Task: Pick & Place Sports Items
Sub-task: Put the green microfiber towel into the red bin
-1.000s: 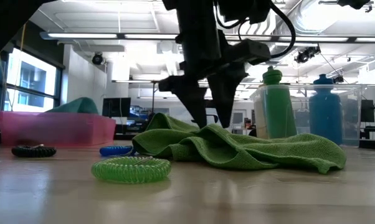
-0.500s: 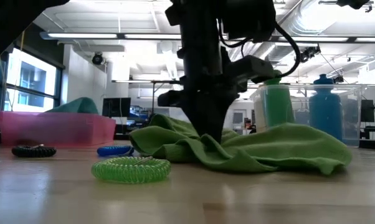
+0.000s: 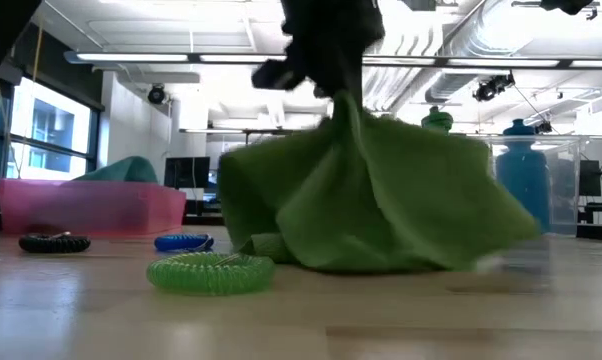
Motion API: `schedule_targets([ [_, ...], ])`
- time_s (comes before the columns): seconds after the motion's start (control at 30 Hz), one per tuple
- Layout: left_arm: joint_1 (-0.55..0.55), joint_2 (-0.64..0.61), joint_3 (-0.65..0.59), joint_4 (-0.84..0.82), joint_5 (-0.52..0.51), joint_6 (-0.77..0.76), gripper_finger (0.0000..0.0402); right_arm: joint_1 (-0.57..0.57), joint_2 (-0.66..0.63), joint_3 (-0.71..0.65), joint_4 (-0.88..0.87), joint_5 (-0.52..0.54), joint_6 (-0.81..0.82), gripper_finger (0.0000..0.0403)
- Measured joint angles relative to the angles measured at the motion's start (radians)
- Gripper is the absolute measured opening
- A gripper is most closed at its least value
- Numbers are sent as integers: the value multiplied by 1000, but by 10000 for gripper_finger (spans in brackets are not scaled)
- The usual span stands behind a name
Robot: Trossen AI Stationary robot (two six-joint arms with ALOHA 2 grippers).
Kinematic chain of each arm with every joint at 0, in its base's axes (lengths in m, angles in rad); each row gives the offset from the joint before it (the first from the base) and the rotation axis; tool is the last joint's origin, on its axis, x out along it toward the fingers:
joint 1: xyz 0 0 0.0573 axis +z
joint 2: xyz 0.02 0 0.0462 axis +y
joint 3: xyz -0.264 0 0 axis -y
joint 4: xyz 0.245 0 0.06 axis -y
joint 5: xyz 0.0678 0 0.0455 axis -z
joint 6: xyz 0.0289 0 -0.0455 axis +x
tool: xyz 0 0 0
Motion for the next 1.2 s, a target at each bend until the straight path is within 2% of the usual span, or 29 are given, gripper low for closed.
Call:
schedule_targets([
  [0.4,-5,-264,0,9,-133,-10,1,0,0,0,0,24,0,295],
  [0.77,-13,-475,0,-29,-136,4,0,0,0,0,1,61,-1,295],
  [1.0,-11,-582,0,-148,-152,-28,0,0,0,0,9,71,-43,295],
  [1.2,15,-655,0,-368,-152,-55,0,0,0,0,9,120,-47,295],
])
